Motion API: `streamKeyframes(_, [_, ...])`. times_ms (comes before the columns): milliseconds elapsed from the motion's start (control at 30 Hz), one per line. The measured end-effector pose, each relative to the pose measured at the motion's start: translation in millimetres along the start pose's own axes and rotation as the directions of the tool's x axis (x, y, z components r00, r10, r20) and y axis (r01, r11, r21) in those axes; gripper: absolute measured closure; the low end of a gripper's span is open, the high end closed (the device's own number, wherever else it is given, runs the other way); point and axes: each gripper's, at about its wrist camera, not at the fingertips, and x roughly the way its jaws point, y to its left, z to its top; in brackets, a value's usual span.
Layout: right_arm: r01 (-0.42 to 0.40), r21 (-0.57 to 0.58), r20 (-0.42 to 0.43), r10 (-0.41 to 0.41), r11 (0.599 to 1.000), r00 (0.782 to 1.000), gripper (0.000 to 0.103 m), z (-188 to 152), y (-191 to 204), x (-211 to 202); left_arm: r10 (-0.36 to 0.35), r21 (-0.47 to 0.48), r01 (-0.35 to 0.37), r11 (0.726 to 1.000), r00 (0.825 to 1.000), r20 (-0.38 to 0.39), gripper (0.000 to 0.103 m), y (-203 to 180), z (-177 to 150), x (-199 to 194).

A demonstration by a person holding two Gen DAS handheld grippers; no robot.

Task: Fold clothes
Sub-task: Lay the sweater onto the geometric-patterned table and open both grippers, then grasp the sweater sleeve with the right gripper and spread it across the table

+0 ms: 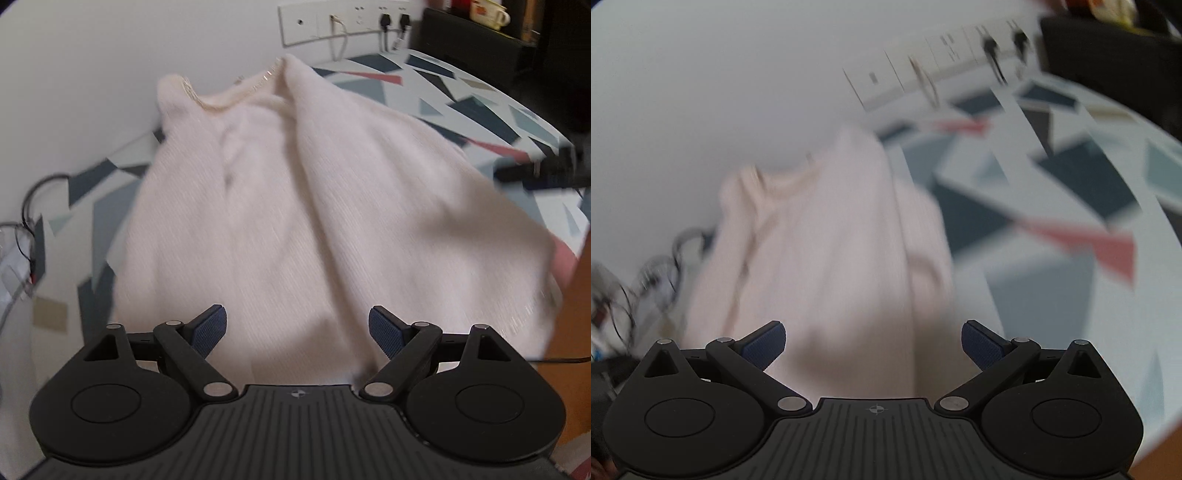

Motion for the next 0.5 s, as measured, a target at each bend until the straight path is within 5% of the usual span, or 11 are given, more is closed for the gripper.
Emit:
streamKeyframes(100, [0.005, 0.024, -0.048, -0.004, 1.0, 0.999, 0.012, -36, -1, 0, -0.042, -0.017, 0.042, 0.999, 0.999, -0.007, 0.017, 1, -18, -5])
streamKeyframes(167, [-0.02, 0.028, -0.069, 0.022, 0.999, 0.997, 0.032, -53, 4, 1, -0.057, -0.024, 0.057, 0.998, 0.998, -0.003, 0.017, 2, -26, -8])
streamKeyframes(200, [-0.027, 0.023, -0.081, 0.029, 0.999, 0.996, 0.033, -56, 9, 2, -0.064, -0.03, 0.064, 0.998, 0.998, 0.001, 0.017, 2, -29, -9])
streamKeyframes(333, [-0.026, -0.031, -0.086, 0.024, 0.999, 0.996, 0.092, -48, 34, -5, -0.08, -0.075, 0.082, 0.994, 0.996, 0.03, 0.017, 6, -32, -14])
streamKeyframes(500, [-0.091, -0.043, 0.076, 0.094, 0.995, 0.993, 0.094, 19, 57, -48, -0.087, -0.114, 0.102, 0.988, 0.988, 0.128, 0.013, 12, -17, -27])
